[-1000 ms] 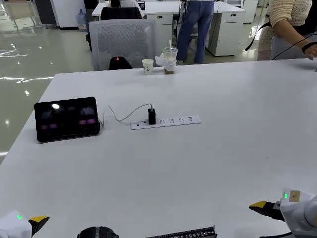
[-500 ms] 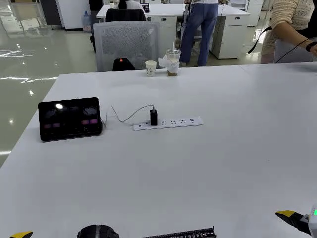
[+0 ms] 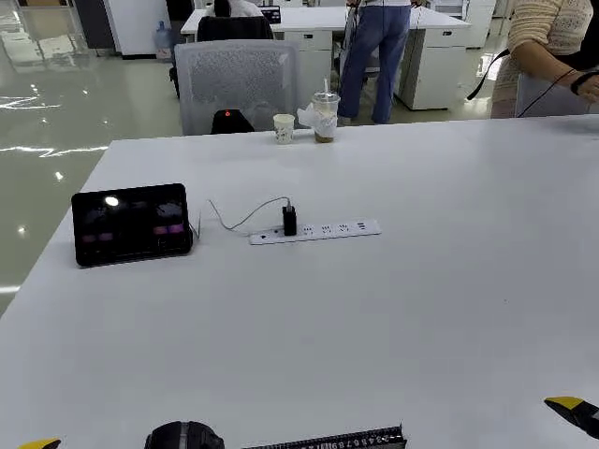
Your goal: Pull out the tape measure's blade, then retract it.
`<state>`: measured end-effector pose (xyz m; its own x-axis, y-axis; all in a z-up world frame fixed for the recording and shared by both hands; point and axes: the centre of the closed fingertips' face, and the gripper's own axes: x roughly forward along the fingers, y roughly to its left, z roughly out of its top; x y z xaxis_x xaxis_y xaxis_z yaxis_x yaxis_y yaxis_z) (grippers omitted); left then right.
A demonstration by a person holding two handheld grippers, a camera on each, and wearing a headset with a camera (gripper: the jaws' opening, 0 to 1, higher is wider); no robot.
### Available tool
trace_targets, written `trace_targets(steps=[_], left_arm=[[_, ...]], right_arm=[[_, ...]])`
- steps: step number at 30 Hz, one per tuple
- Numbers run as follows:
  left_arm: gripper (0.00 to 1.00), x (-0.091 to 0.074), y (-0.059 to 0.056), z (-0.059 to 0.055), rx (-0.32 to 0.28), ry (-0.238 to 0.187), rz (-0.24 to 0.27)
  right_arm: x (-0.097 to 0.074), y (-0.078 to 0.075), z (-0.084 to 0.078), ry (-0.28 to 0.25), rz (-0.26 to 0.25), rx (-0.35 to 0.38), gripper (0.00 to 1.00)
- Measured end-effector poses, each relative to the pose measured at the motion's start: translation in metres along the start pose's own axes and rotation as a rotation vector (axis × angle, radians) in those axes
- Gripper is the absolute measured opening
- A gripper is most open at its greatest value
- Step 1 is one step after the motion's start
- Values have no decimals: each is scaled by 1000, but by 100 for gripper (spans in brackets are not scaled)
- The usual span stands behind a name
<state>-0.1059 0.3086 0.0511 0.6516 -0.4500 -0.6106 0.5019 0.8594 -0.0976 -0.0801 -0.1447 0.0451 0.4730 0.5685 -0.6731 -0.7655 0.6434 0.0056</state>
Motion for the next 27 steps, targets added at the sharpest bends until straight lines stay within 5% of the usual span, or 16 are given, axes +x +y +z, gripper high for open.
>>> trace_targets(steps=[27], left_arm=[[99, -3, 1, 0, 29, 13, -1]], right_arm=[[-6, -8, 5, -6, 15, -12, 99]])
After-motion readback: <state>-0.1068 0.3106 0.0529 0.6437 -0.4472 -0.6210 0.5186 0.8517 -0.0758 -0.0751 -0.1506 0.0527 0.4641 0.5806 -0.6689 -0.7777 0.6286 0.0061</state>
